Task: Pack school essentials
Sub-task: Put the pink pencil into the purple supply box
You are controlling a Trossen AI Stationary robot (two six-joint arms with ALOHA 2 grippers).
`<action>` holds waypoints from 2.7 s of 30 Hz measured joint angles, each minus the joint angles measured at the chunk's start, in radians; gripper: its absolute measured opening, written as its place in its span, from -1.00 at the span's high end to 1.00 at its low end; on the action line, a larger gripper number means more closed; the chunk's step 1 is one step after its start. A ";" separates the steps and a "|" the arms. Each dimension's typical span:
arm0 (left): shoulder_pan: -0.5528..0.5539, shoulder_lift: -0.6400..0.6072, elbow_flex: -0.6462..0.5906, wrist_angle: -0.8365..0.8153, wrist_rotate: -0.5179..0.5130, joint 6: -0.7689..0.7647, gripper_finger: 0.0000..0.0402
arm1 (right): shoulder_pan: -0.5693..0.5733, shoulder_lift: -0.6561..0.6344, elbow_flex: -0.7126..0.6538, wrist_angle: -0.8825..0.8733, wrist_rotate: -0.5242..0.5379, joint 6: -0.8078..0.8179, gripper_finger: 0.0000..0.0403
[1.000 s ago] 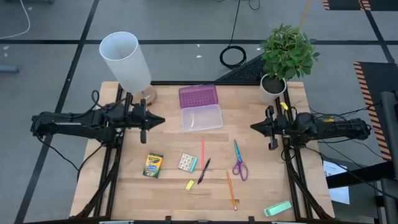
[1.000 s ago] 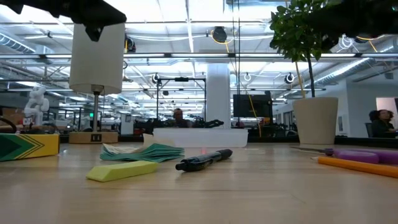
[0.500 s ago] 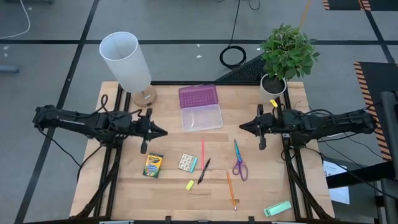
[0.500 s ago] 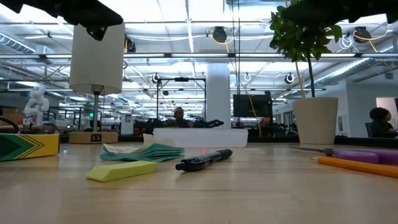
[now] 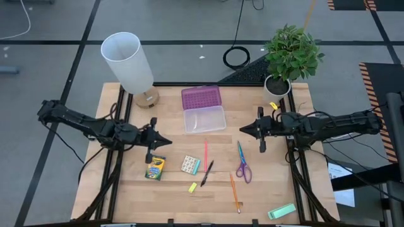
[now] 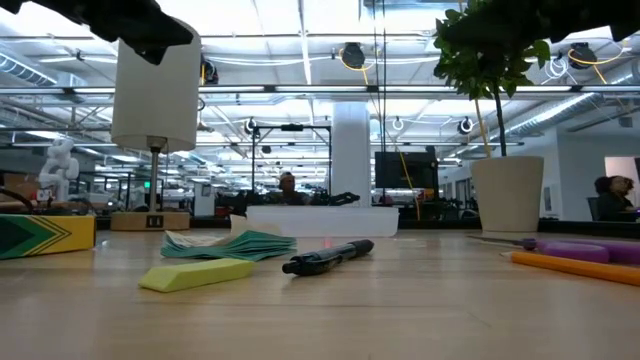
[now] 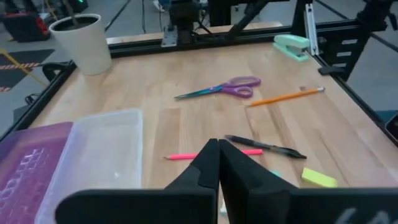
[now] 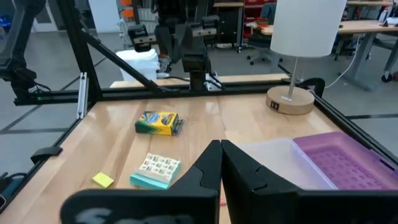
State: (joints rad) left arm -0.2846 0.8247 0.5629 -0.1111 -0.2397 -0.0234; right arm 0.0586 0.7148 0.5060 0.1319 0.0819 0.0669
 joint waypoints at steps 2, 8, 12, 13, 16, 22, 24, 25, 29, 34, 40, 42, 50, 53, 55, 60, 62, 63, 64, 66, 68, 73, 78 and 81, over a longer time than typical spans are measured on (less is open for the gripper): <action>-0.010 0.000 0.000 0.000 -0.017 -0.043 0.99 | 0.000 0.000 0.000 0.019 0.000 0.000 1.00; -0.065 0.002 0.054 -0.125 -0.025 -0.203 0.99 | 0.000 0.000 0.000 0.037 0.000 0.035 1.00; -0.103 0.055 0.178 -0.347 -0.058 -0.344 0.99 | 0.000 0.000 0.000 0.037 0.000 0.053 1.00; -0.113 0.072 0.204 -0.393 -0.058 -0.370 0.99 | 0.000 0.000 0.000 0.037 0.000 0.053 1.00; -0.132 0.129 0.286 -0.481 -0.047 -0.454 0.99 | 0.000 0.000 0.000 0.036 -0.001 0.054 1.00; -0.157 0.238 0.364 -0.614 -0.030 -0.581 0.99 | 0.000 0.000 0.000 0.014 -0.004 0.101 1.00; -0.155 0.271 0.376 -0.610 -0.029 -0.583 0.99 | 0.000 0.000 0.000 0.010 -0.004 0.105 1.00; -0.150 0.288 0.381 -0.610 -0.025 -0.584 0.99 | 0.000 0.000 0.000 0.011 -0.004 0.105 1.00; -0.118 0.354 0.410 -0.610 0.042 -0.585 0.96 | 0.000 0.000 0.000 0.011 -0.004 0.105 1.00; -0.108 0.402 0.440 -0.673 0.129 -0.636 0.95 | 0.000 0.000 0.000 0.006 -0.004 0.105 1.00; -0.110 0.407 0.443 -0.715 0.106 -0.731 0.92 | 0.000 0.000 0.000 -0.001 -0.004 0.098 1.00; -0.110 0.407 0.443 -0.705 0.056 -0.735 0.90 | 0.000 0.000 0.000 -0.006 -0.004 0.098 1.00; -0.080 0.482 0.444 -0.678 0.026 -0.674 0.73 | 0.000 0.000 0.000 -0.013 -0.004 0.097 1.00; -0.063 0.532 0.444 -0.619 0.025 -0.604 0.60 | 0.000 0.000 0.000 -0.013 -0.004 0.097 1.00; -0.044 0.561 0.443 -0.551 0.025 -0.547 0.53 | 0.000 0.000 0.000 -0.013 -0.004 0.097 1.00; 0.021 0.637 0.443 -0.360 0.070 -0.414 0.36 | 0.000 0.000 0.000 -0.013 -0.004 0.097 1.00; 0.043 0.667 0.443 -0.309 0.098 -0.362 0.32 | 0.000 0.000 0.000 -0.013 -0.004 0.097 1.00; 0.054 0.685 0.443 -0.285 0.108 -0.340 0.31 | 0.000 0.000 0.000 -0.016 -0.004 0.097 1.00; 0.063 0.701 0.443 -0.268 0.114 -0.319 0.30 | 0.000 0.000 0.000 -0.017 -0.004 0.097 1.00; 0.079 0.740 0.443 -0.226 0.117 -0.291 0.28 | 0.000 0.000 0.000 -0.016 -0.004 0.097 1.00; 0.096 0.782 0.443 -0.149 0.116 -0.284 0.28 | 0.000 0.000 0.000 -0.017 -0.004 0.097 1.00; 0.113 0.907 0.443 0.030 0.099 -0.316 0.28 | 0.000 0.000 -0.001 -0.017 -0.004 0.097 1.00; 0.091 1.002 0.507 -0.054 -0.037 -0.419 0.28 | 0.000 0.000 -0.001 -0.025 -0.004 0.096 1.00; 0.076 1.045 0.550 -0.092 -0.078 -0.478 0.28 | 0.000 0.000 -0.002 -0.036 -0.004 0.089 1.00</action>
State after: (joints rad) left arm -0.2086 1.8701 1.1128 -0.2030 -0.3181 -0.5016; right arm 0.0589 0.7147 0.5045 0.0955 0.0782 0.1560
